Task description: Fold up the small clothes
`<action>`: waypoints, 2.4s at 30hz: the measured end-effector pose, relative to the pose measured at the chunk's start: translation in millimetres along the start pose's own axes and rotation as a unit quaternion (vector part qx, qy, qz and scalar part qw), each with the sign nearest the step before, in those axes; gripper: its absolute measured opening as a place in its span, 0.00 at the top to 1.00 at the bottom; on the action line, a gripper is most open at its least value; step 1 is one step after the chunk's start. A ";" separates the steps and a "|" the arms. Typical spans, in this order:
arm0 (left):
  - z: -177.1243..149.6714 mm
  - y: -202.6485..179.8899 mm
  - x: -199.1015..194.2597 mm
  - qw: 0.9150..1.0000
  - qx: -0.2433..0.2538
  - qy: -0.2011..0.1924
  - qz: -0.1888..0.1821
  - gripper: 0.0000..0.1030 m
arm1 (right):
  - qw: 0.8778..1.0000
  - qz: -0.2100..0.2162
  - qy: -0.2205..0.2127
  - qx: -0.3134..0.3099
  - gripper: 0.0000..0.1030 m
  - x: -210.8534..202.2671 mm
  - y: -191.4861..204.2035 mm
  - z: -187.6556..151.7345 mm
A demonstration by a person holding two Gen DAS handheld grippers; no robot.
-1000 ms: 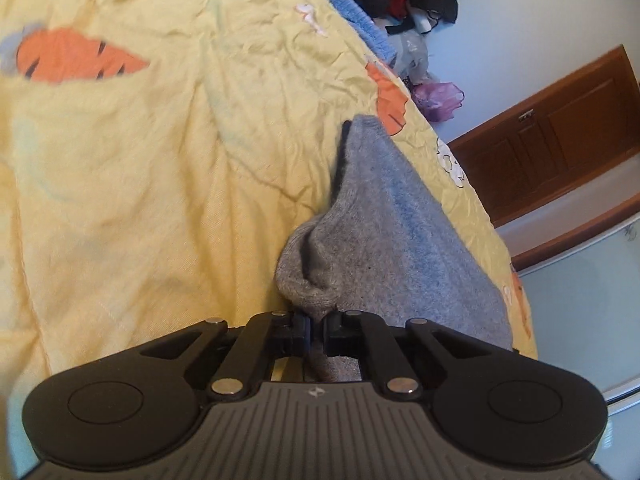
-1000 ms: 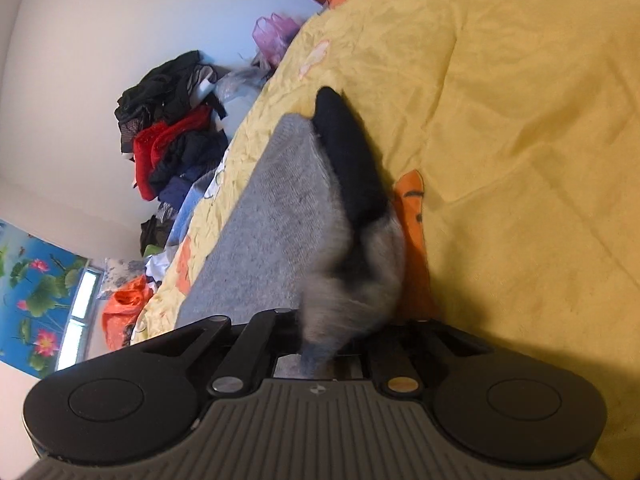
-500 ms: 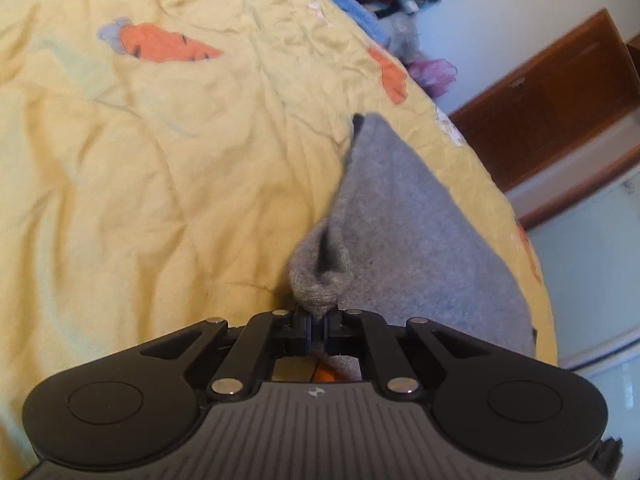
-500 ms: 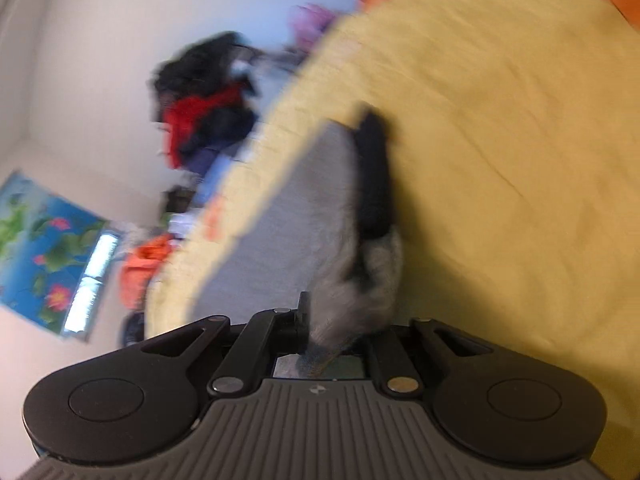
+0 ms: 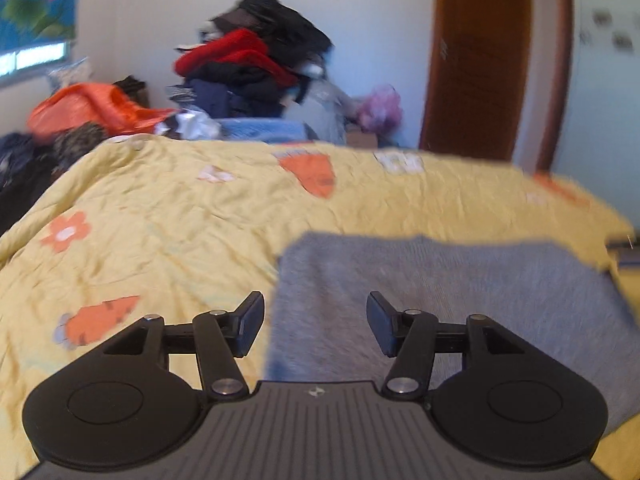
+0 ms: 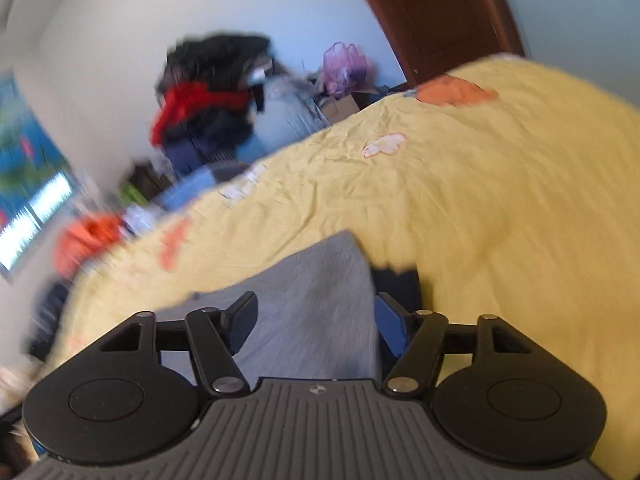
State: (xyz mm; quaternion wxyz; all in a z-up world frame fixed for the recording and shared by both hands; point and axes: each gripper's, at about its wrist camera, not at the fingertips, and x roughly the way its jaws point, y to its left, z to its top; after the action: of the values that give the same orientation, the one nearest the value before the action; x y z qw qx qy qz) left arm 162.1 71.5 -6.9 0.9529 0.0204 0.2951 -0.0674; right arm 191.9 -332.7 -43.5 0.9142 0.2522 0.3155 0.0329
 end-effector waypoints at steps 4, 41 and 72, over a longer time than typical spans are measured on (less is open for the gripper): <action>-27.9 -29.0 31.5 0.998 0.050 0.035 -0.006 0.46 | 0.997 -0.048 0.028 -0.058 0.42 58.9 9.1 23.9; -56.6 -41.5 22.4 0.999 0.000 0.038 -0.015 0.30 | 0.974 -0.139 0.017 -0.180 0.31 21.9 71.4 -95.9; -94.8 75.3 -54.6 0.939 -0.340 0.049 -0.028 0.27 | 0.973 -0.141 -0.014 -0.183 0.00 16.6 79.3 -126.5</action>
State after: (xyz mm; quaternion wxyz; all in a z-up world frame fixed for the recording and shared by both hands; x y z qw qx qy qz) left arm 75.0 159.8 -54.3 0.8850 -0.3098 0.3475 0.0114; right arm 138.0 -204.3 -99.9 0.9447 0.0340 0.3233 -0.0428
